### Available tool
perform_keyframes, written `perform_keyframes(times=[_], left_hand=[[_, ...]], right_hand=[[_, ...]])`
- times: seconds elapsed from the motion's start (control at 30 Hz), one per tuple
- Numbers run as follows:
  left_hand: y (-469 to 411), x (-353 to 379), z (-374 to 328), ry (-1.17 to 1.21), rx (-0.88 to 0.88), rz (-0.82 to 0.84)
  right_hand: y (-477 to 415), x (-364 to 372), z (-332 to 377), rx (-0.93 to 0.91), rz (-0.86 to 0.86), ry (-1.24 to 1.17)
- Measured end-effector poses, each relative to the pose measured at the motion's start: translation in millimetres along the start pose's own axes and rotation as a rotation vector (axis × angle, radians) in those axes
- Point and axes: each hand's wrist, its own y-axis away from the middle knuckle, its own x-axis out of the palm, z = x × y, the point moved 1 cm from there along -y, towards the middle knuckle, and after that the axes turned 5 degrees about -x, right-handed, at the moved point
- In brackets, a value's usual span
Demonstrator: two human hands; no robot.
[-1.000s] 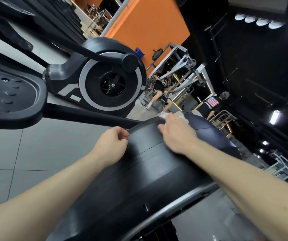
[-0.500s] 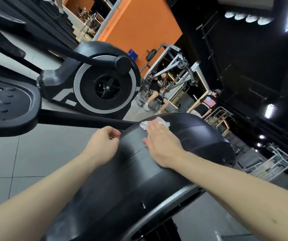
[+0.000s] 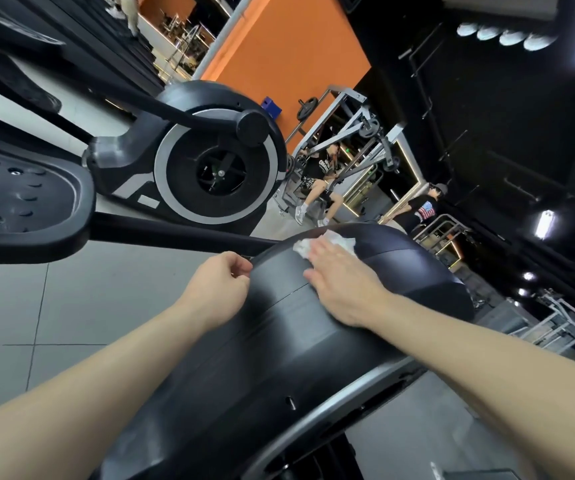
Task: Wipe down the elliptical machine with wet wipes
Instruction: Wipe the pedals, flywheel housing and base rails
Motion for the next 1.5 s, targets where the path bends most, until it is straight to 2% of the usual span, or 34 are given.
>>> perform_keyframes(times=[0.07,0.17,0.23,0.3,0.47,0.53,0.57,0.63,0.7,0.8,0.87,0.97,1.07,1.13,1.23,1.3,1.37,1.43,1.5], left_hand=[[-0.8,-3.8,1.0,-0.005,-0.003,-0.008],[-5.4,-9.6,4.8,-0.004,-0.020,-0.013],[-9.0,-12.5,8.1,0.004,-0.035,-0.013],[-11.1,-17.6,12.7,0.008,-0.055,-0.032],[-7.0,-18.4,13.2,-0.031,-0.069,-0.071],[-4.1,-17.4,9.5,-0.049,-0.059,-0.069],[-3.3,-16.5,7.8,-0.049,-0.050,-0.067],[-1.4,-14.2,2.7,-0.047,-0.031,-0.064],[2.2,-10.3,-4.6,-0.049,-0.012,-0.051],[11.1,-3.4,-16.0,-0.060,0.038,-0.023],[16.4,1.4,-25.5,-0.073,0.072,-0.013],[20.4,9.7,-40.0,-0.064,0.103,-0.025],[24.0,20.3,-56.9,-0.044,0.114,-0.046],[25.9,31.0,-70.9,-0.053,0.122,-0.034],[28.0,48.4,-96.3,-0.096,0.169,-0.025],[28.3,63.1,-113.7,-0.116,0.205,-0.004],[30.7,80.3,-128.9,-0.132,0.235,0.034],[34.8,98.6,-142.2,-0.168,0.275,0.069],[38.7,117.5,-153.4,-0.233,0.314,0.104]], right_hand=[[2.3,-5.6,-13.5,-0.015,0.000,0.029],[-11.5,-17.5,-52.4,0.299,-0.024,0.065],[-16.4,-10.5,-42.7,0.357,-0.036,0.039],[-19.7,1.0,-3.1,0.241,-0.065,0.075],[11.3,34.3,101.9,-0.131,0.073,0.142],[27.3,48.2,115.1,-0.246,0.144,0.218],[29.1,45.1,107.9,-0.248,0.135,0.171],[23.9,26.9,79.3,-0.161,0.036,0.069],[18.4,7.2,37.4,0.017,-0.029,0.062],[23.1,-6.7,-22.6,0.315,-0.026,0.021],[29.3,-5.2,-24.2,0.378,-0.050,-0.021],[52.7,3.7,34.3,0.183,-0.188,-0.018],[90.9,21.7,82.7,-0.069,-0.081,0.001],[98.0,25.2,67.8,-0.094,-0.103,-0.039],[92.7,8.8,12.7,0.097,-0.269,-0.228],[97.6,1.7,-42.4,0.308,-0.343,-0.230],[114.4,4.0,-92.4,0.558,-0.381,-0.362],[127.3,17.4,-111.6,0.681,-0.415,-0.483],[136.7,35.3,-92.5,0.714,-0.524,-0.469]])
